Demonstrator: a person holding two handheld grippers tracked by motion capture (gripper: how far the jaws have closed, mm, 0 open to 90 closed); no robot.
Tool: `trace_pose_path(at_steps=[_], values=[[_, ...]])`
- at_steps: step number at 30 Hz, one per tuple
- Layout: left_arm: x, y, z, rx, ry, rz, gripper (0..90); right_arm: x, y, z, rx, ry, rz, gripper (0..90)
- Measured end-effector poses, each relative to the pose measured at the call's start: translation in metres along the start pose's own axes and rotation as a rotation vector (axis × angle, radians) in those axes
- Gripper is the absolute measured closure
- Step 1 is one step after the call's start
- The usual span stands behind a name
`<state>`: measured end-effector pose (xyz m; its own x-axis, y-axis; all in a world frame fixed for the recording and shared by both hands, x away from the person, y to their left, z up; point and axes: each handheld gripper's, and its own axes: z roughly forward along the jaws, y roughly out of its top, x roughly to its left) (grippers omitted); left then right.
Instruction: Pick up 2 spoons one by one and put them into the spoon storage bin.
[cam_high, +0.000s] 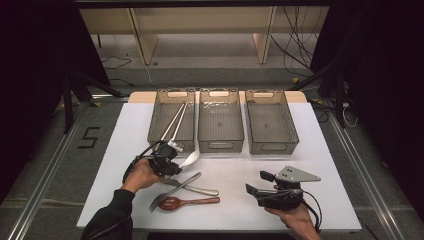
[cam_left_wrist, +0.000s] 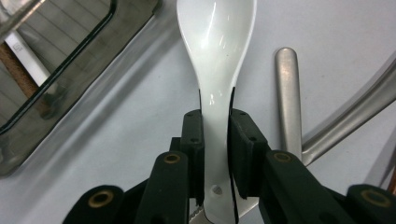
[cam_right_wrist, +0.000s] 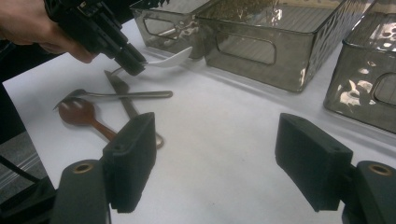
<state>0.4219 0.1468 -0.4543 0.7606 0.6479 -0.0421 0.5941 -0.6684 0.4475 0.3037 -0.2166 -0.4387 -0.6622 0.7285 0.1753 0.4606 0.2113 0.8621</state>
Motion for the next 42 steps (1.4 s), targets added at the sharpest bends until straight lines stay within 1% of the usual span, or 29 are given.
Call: trace_pose_path(at_steps=[6,8,9,12,13,15,17,19,20,21,22,23,24,27,29,31,34,37,41,42], values=[[-0.005,0.002,-0.007,-0.012,-0.019,0.017,76.5,0.000,0.000,0.000,-0.001,0.002,0.000,30.0],[-0.008,0.003,-0.012,-0.019,-0.022,0.022,76.5,0.000,0.000,0.000,-0.001,0.002,0.000,30.1],[-0.009,0.004,-0.015,-0.022,-0.027,0.031,76.5,0.000,0.000,0.000,-0.001,0.001,0.000,30.0],[-0.014,0.008,-0.022,-0.057,-0.043,0.031,76.6,0.000,0.000,0.000,-0.002,0.002,0.002,30.1],[-0.015,0.009,-0.025,-0.061,-0.045,0.039,76.7,0.000,0.000,0.000,-0.002,0.003,0.002,30.1],[-0.017,0.011,-0.029,-0.100,-0.062,0.029,76.7,0.001,0.000,0.000,-0.001,0.003,0.002,30.0],[-0.018,0.014,-0.034,-0.123,-0.069,0.031,76.7,0.001,0.000,0.000,-0.001,0.004,0.003,30.0],[-0.018,0.017,-0.039,-0.151,-0.077,0.016,76.7,0.001,0.000,0.000,-0.002,0.004,0.004,30.1],[-0.018,0.019,-0.040,-0.171,-0.085,0.001,76.7,0.000,0.000,0.000,-0.002,0.004,0.005,30.0],[-0.018,0.021,-0.042,-0.178,-0.088,0.000,76.7,0.000,0.000,0.000,-0.001,0.004,0.006,30.0],[-0.018,0.023,-0.043,-0.183,-0.088,0.006,76.7,0.000,0.000,0.000,-0.001,0.003,0.006,30.1],[-0.018,0.025,-0.044,-0.192,-0.088,-0.001,76.7,0.000,0.000,0.000,-0.001,0.003,0.006,30.1],[-0.017,0.027,-0.045,-0.195,-0.088,0.003,76.7,0.001,0.000,0.000,-0.002,0.003,0.007,30.0],[-0.014,0.033,-0.044,-0.216,-0.094,-0.022,76.7,0.001,0.000,0.000,-0.006,0.005,0.007,30.1],[-0.013,0.036,-0.043,-0.229,-0.091,-0.032,76.7,0.001,0.000,0.000,-0.005,0.005,0.007,30.0],[-0.011,0.040,-0.043,-0.237,-0.103,-0.036,76.7,0.001,0.000,-0.001,-0.009,0.006,0.005,30.0],[-0.010,0.046,-0.044,-0.246,-0.091,-0.040,76.7,0.001,0.000,-0.001,-0.009,0.005,0.007,30.0],[-0.006,0.054,-0.045,-0.266,-0.093,-0.055,76.7,0.001,0.000,-0.001,-0.011,0.008,0.006,30.0],[-0.003,0.066,-0.044,-0.276,-0.084,-0.060,76.8,0.001,0.000,-0.001,-0.011,0.010,0.006,30.0],[-0.002,0.069,-0.044,-0.271,-0.085,-0.060,76.7,0.001,0.000,-0.001,-0.011,0.009,0.007,30.1]])
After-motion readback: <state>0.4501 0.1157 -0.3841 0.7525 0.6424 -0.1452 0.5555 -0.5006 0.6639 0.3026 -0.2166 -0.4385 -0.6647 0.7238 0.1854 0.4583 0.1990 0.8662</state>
